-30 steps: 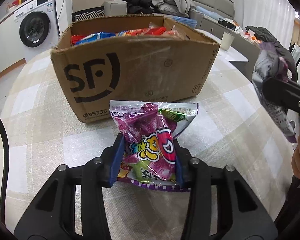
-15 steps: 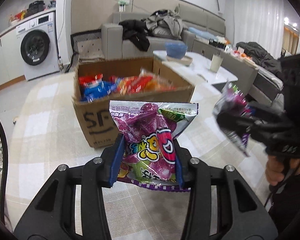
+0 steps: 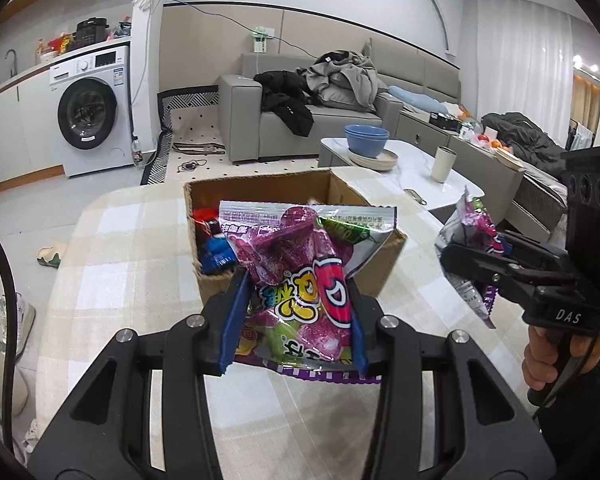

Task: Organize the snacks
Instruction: 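Carry both purple candy bags up and over the box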

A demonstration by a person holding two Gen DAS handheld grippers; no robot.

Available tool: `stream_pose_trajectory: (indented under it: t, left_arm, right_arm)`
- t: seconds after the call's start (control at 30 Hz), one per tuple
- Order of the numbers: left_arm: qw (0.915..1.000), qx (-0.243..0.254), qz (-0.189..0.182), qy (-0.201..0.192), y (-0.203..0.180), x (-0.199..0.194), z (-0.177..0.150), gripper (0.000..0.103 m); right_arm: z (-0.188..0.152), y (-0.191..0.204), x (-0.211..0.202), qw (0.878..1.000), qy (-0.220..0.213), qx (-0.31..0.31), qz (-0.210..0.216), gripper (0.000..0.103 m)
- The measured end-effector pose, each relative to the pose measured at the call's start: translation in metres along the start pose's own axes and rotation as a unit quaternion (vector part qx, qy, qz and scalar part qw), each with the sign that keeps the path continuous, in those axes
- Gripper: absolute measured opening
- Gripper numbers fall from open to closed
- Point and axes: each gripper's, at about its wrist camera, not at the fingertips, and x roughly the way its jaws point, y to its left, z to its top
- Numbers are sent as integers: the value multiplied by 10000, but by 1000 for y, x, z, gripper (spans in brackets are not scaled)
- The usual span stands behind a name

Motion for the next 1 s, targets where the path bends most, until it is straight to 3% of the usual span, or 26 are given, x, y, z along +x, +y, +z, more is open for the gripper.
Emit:
stream_pose_trajectory:
  t: [0.43, 0.7, 1.0]
  left_arm:
    - [9995, -169, 264, -24, 22, 43, 42, 40]
    - [9991, -187, 383, 90, 34, 79, 50, 40]
    - [9978, -74, 642, 114, 32, 117, 60, 40]
  right_arm:
    - [30, -5, 29, 9998, -181, 110, -22, 54]
    - [40, -10, 43, 9991, -398, 107, -112, 54]
    - [48, -1, 69, 9987, -332, -264, -279, 54]
